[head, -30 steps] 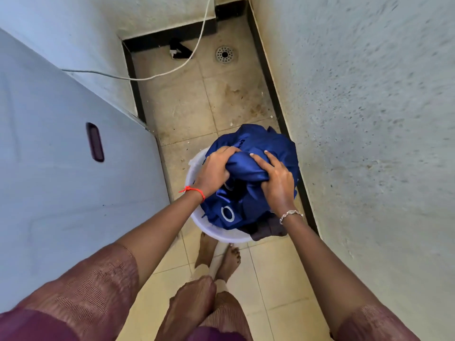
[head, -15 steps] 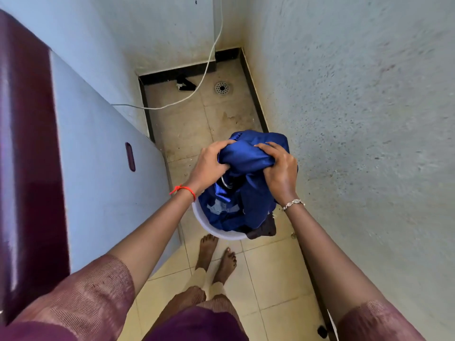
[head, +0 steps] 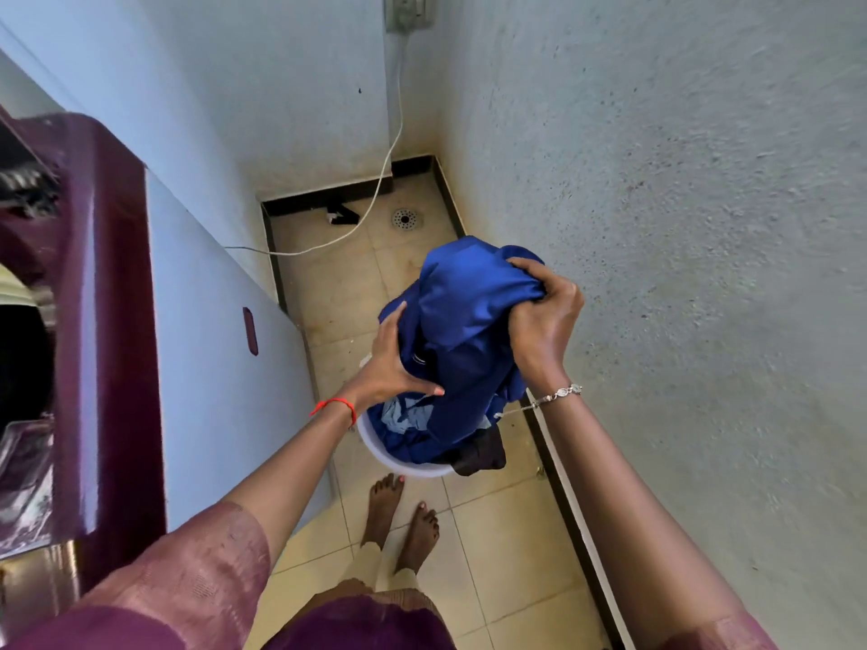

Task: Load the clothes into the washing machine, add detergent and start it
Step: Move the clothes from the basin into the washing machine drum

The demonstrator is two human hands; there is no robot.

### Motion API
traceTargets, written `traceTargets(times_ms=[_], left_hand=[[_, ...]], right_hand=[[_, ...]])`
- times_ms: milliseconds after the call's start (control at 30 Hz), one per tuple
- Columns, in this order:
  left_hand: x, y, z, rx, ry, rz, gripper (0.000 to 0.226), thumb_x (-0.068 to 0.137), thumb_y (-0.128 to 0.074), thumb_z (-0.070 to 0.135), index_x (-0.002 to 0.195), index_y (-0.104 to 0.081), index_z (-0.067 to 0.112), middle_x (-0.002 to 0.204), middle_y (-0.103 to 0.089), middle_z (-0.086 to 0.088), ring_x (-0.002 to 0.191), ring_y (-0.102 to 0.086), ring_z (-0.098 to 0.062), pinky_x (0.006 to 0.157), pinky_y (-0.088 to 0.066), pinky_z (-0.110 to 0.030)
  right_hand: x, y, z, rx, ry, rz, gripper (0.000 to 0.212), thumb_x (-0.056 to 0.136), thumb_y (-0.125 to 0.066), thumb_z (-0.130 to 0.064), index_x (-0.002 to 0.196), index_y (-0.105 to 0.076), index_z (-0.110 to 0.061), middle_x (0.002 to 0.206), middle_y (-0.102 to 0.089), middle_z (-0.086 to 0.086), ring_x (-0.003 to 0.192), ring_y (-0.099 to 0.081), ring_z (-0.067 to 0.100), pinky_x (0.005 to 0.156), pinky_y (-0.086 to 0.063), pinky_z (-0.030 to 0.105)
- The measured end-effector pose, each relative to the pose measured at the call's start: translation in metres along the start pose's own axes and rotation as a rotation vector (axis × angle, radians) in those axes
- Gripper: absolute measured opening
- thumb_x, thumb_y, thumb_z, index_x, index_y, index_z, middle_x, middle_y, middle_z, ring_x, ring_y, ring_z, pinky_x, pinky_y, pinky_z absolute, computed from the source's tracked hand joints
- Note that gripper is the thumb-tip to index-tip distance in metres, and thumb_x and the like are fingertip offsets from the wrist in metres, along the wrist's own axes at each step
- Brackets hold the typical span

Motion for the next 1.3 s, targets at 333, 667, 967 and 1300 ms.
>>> traceTargets(times_ms=[333, 667, 967, 1300], left_hand=[[-0.031, -0.036, 0.01, -0.11, 0.024, 0.223, 0.098, 0.048, -0.091, 0.033, 0.128, -0.04, 0.005, 0.121, -0.054, -0.002, 0.11, -0.053, -0.003, 0.088, -0.046, -0.019], [-0.043, 0.055, 0.1, 0.053, -0.146, 0.419, 0.019, 0.079, -0.061, -0.004, 0.065, -0.056, 0.008, 0.055, -0.051, -0.002, 0.055, -0.04, 0.006, 0.049, -0.036, -0.019], [-0.129, 0.125, 0.193, 0.355, -0.381, 0.528, 0.016, 0.074, -0.047, -0.002, 0.068, -0.062, 0.0, 0.056, -0.055, -0.022, 0.078, -0.034, 0.012, 0.053, -0.028, -0.028], [-0.25, 0.231, 0.252, 0.559, -0.563, 0.805, 0.042, 0.075, -0.047, 0.005, 0.112, -0.067, 0.011, 0.092, -0.074, -0.011, 0.084, -0.069, -0.019, 0.069, -0.049, -0.03]], right_hand=[[-0.008, 0.038, -0.039, 0.402, -0.066, 0.093, 0.036, 0.075, -0.045, 0.02, 0.082, -0.068, -0.007, 0.074, -0.065, -0.002, 0.066, -0.061, -0.004, 0.075, -0.052, 0.019], [0.002, 0.083, -0.055, 0.552, -0.099, 0.115, 0.033, 0.079, -0.047, 0.018, 0.076, -0.066, -0.009, 0.057, -0.064, -0.018, 0.062, -0.056, -0.002, 0.071, -0.047, 0.029], [-0.036, 0.08, -0.12, 0.067, 0.256, 0.015, 0.039, 0.072, -0.047, 0.014, 0.094, -0.072, -0.006, 0.088, -0.071, 0.003, 0.076, -0.059, 0.001, 0.067, -0.041, 0.003], [-0.116, 0.008, -0.253, -0.058, 0.784, -0.17, 0.05, 0.066, -0.042, 0.005, 0.102, -0.072, -0.012, 0.116, -0.065, 0.013, 0.101, -0.064, 0.027, 0.084, -0.044, 0.022]])
Point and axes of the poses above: each hand's wrist, its own x-axis towards the middle knuckle, its own y-axis out of the back of the hand, z = x × y, the point moved 9 cm from there along x, towards the middle knuckle
